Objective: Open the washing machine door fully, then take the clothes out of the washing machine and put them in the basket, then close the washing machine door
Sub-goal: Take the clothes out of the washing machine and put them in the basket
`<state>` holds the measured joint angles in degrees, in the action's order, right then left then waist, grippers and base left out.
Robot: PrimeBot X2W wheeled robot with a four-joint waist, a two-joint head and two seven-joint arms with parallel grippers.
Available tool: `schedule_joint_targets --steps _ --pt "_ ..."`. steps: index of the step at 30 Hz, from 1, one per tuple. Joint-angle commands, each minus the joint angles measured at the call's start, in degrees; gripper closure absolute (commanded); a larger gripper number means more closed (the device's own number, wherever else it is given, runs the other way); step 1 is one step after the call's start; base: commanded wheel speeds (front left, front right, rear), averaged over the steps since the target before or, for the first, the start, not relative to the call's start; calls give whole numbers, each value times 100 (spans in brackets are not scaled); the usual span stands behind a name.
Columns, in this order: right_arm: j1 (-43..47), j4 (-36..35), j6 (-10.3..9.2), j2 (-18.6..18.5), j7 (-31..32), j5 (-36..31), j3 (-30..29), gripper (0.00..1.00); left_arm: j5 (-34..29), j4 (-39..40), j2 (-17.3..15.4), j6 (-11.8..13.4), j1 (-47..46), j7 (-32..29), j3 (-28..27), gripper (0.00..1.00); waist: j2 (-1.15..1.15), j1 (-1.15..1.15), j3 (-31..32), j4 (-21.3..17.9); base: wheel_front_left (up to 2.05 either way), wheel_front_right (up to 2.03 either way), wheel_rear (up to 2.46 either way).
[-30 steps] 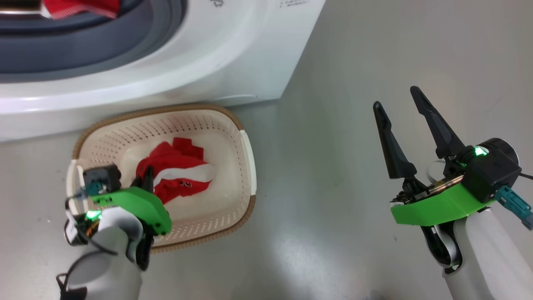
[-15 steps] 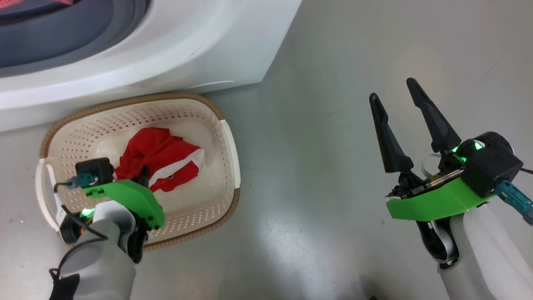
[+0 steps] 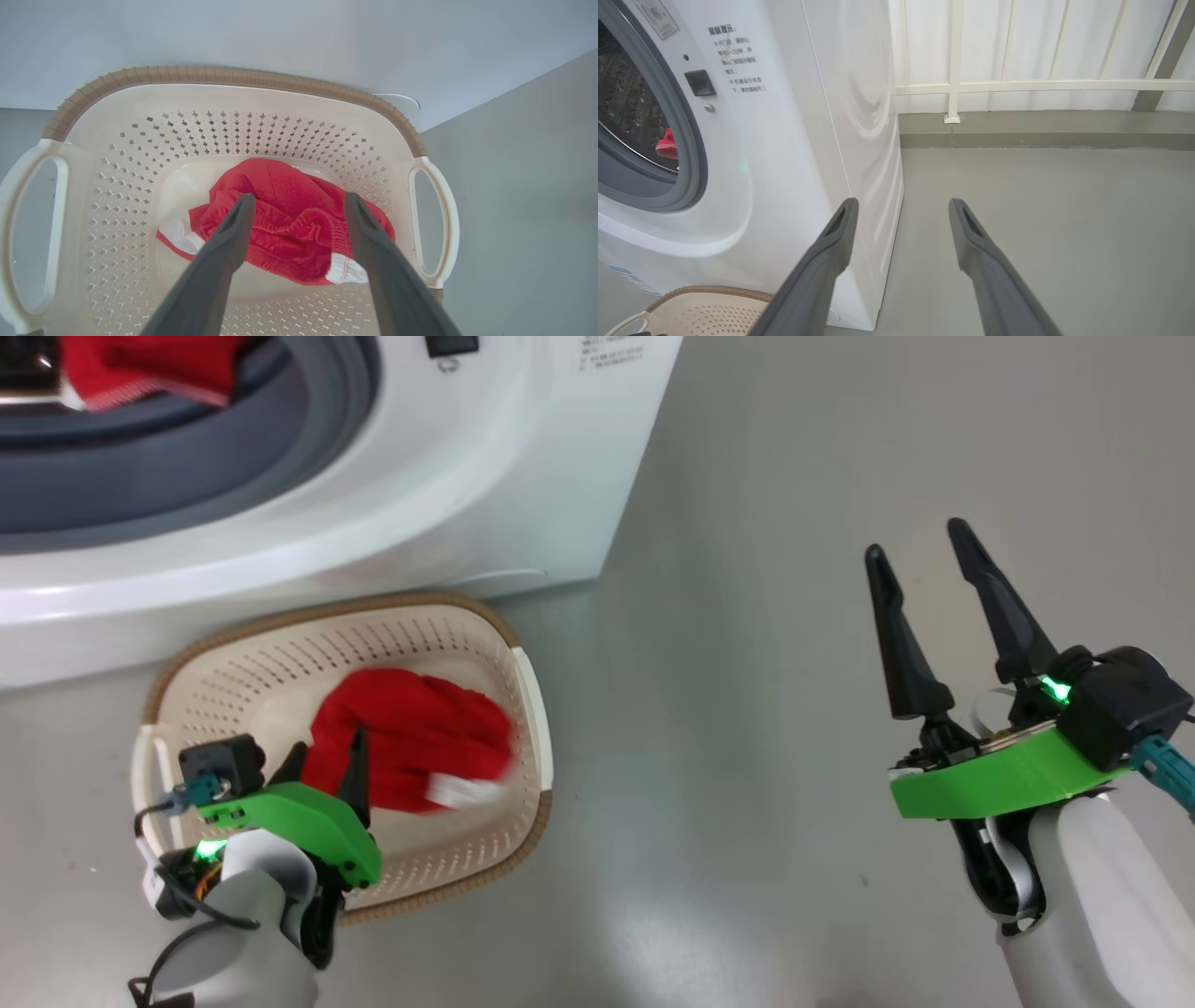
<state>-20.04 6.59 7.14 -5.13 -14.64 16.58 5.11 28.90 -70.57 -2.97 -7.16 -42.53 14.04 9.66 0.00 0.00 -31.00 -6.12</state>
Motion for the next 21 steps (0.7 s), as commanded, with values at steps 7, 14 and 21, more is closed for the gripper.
schedule_joint_targets --steps 7,14,21 --pt "426 -48 35 59 -36 -86 -190 0 5 943 -232 -32 689 94 -247 0 0 0 814 327 0 0 0" --pt "604 93 35 46 -36 -272 -202 0 -220 1766 -232 -31 1133 95 -507 0 0 0 1216 405 0 0 0" --pt "833 166 35 26 -36 -233 -268 0 -726 2888 -193 115 1768 96 -872 0 0 0 1667 452 0 0 0"
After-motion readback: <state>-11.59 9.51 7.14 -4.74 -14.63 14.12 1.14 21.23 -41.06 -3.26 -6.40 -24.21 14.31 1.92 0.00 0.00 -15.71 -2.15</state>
